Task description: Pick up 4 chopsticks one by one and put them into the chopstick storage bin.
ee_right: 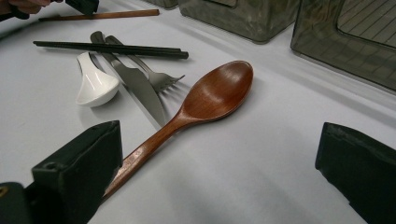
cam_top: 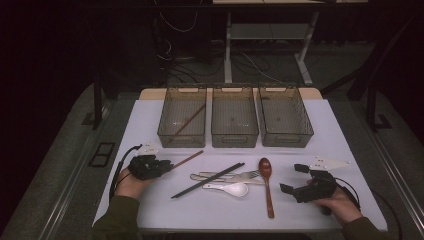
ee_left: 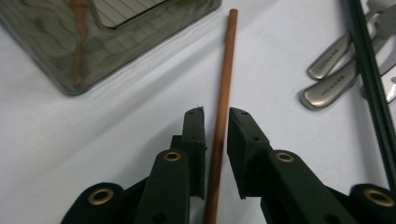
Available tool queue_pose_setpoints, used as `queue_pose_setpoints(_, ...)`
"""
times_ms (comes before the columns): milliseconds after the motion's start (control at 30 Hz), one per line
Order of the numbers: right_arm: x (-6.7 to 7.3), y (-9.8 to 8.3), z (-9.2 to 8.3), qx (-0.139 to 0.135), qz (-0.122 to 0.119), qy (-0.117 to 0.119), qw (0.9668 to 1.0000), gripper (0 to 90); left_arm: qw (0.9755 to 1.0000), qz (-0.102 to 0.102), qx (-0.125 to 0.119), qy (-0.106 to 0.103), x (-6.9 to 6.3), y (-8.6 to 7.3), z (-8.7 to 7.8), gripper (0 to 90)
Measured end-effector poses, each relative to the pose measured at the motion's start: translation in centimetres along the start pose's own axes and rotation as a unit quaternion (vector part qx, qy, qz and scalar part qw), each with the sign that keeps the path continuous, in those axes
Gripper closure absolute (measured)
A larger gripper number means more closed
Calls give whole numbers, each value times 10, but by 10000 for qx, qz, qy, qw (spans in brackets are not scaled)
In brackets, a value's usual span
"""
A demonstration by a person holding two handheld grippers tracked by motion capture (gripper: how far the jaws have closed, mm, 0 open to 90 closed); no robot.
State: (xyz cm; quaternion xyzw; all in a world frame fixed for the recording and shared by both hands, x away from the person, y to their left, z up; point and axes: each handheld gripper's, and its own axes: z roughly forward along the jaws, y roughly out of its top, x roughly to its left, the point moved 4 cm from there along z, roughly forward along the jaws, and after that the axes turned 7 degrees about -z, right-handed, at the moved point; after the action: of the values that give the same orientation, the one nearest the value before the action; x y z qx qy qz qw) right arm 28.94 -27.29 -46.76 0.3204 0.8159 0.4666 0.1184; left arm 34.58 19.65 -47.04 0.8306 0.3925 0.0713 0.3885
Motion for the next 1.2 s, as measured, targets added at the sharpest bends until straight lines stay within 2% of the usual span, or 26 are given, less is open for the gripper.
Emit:
queue_pose_setpoints(33,0,0,0,1,-2,0,10000,7,10000,-45,-42,-11,-1,0,1,763)
queue_pose_setpoints(67,0,0,0,1,-3,-2,10000,7,10000,30,26,-8,0,0,0,769)
queue_pose_setpoints(167,0,0,0,1,-22,-5,10000,7,10000,21,53,-21,-2,-1,2,787)
queue_pose_setpoints(367,1,0,0,9,-37,10,10000,7,9996,169,212,-23,-4,-2,4,815)
queue_pose_setpoints(867,2,-1,0,36,-106,3,9999,7,9991,345,243,46,-5,-3,5,822)
queue_pose_setpoints(1200,2,-1,0,35,-86,4,10000,7,9993,279,242,32,-5,-2,4,839)
